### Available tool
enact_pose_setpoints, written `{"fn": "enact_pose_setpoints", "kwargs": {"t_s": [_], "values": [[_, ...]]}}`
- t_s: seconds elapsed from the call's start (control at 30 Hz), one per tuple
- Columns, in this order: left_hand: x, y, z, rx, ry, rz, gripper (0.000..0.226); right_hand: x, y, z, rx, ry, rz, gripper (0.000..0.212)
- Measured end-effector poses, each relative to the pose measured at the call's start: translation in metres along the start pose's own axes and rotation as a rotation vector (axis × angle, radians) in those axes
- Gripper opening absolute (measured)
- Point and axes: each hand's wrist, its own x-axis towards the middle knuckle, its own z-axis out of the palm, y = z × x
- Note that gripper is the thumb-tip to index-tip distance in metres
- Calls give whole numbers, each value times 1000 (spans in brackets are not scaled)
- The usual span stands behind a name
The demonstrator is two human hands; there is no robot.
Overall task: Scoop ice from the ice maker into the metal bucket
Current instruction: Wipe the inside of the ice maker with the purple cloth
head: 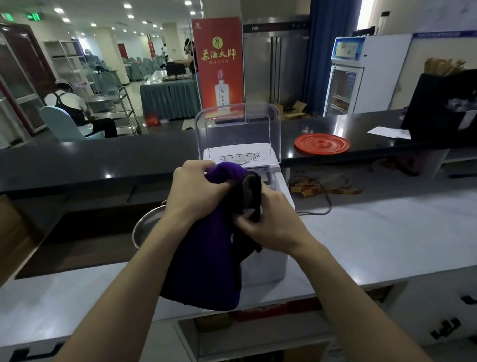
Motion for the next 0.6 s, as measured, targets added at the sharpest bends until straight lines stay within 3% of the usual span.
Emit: {"fn": "enact_pose_setpoints", "kwargs": {"t_s": [0.1, 0.23, 0.33, 0.37, 0.43, 0.5, 0.57, 0.6], "values": [[2, -3, -15, 38, -154, -69, 29, 2, 9, -16, 262, 65, 99, 8], [-8, -3, -27, -72, -447, -168, 39, 6, 18, -37, 544, -48, 362, 31], [-15, -23, -32, -261, -637, -300, 50, 1, 26, -45, 418, -96, 350, 35], [-18, -32, -33, -348, -715, -306, 47, -1, 24, -47, 428, -90, 335, 36], [-25, -46, -31, -568, -800, -291, 28, -4, 22, -51, 708, -7, 408, 31], [-31, -51, -23, -734, -729, -270, 28, -10, 24, -46, 1056, 84, 486, 29], [-32, -50, -15, -812, -548, -272, 36, -21, 33, -32, 1465, 48, 703, 67], [-31, -49, -11, -820, -440, -274, 37, -26, 37, -25, 1523, 50, 745, 80]]}}
